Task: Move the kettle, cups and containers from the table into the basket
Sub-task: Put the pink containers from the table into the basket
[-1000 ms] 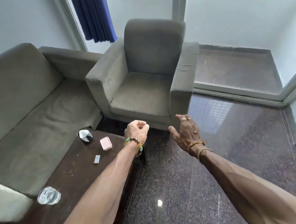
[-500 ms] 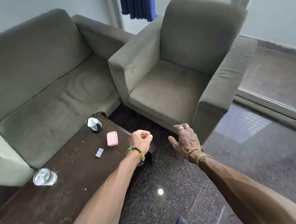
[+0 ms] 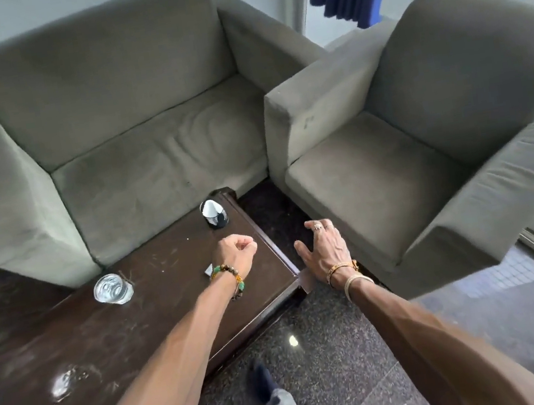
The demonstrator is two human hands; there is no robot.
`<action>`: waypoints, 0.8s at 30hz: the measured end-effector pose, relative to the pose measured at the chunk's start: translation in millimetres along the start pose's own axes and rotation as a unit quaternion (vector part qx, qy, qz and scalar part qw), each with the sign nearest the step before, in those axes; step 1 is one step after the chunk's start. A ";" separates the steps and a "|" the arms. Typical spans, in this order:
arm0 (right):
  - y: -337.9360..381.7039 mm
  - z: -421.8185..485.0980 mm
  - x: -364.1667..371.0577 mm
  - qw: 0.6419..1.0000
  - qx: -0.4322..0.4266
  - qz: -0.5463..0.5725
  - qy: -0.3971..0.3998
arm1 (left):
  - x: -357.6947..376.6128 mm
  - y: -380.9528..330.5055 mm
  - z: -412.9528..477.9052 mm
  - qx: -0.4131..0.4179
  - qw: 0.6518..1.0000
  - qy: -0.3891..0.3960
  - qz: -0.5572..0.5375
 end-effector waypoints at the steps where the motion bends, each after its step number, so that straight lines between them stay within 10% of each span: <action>1: 3.4 4.4 11.5 1.000 0.005 0.003 0.009 | -0.6 8.9 7.7 -0.005 1.000 0.003 0.001; 24: 35.5 165.8 222.4 0.975 0.047 -0.042 0.213 | 45.2 171.8 156.8 -0.212 0.973 -0.027 -0.087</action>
Point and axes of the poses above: each hand's wrist, its own z-axis towards the middle knuckle, its own x-axis out of the palm, y = z × x, the point moved 4 cm from there along z, towards the middle knuckle, and after that the axes turned 8 degrees about x, right-handed, at the moved point
